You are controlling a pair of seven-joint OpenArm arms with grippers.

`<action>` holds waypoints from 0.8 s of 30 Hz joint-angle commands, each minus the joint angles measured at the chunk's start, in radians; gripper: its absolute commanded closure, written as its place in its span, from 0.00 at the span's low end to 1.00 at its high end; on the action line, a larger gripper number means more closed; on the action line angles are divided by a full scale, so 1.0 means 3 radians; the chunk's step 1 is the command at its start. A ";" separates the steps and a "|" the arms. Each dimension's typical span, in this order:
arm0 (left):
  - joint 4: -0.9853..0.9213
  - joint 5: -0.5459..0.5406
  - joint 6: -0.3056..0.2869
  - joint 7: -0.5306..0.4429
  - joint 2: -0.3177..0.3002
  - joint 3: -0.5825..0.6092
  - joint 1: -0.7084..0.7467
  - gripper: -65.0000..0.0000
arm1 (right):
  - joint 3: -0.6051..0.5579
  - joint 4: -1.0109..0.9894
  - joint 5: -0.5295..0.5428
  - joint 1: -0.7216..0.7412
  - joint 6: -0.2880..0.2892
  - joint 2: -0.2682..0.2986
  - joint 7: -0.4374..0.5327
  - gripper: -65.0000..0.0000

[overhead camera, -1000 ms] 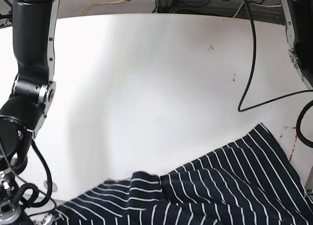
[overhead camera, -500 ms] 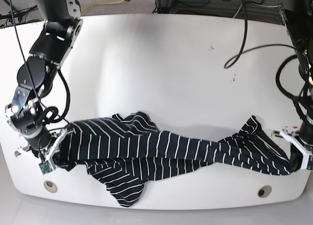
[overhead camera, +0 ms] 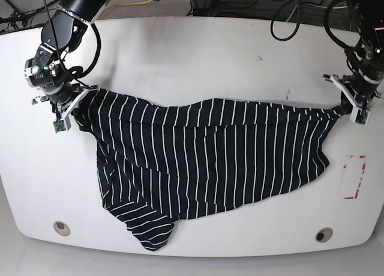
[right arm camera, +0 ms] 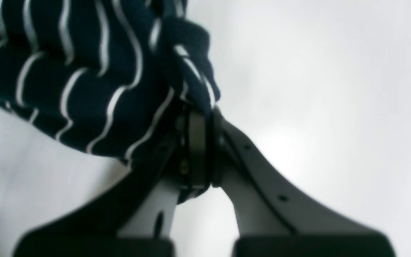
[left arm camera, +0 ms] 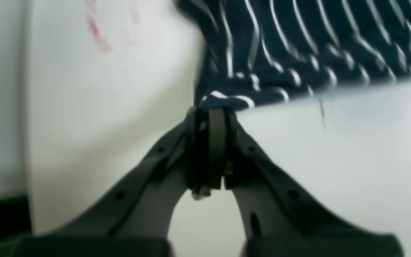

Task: Fold the T-shirt properly
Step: 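Lay the shirt flat by dragging both grippers back across the table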

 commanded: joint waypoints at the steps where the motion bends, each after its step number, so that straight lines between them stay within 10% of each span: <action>1: 0.0058 0.0008 0.0013 -0.0056 -0.0025 -0.0077 0.0098 1.00 | 0.0107 0.0072 0.0023 0.0026 -0.0006 0.0019 0.0049 1.00; 11: -0.0045 0.0024 0.0013 -0.0061 0.0073 -0.0394 0.0435 1.00 | 0.0603 -0.0256 0.0064 -0.0082 -0.0006 -0.0119 -0.0095 1.00; 24: -0.0034 0.0018 -0.0166 -0.0061 0.0073 -0.0640 0.0558 1.00 | 0.0598 -0.0767 0.1123 -0.0087 -0.0006 0.0091 -0.0330 1.00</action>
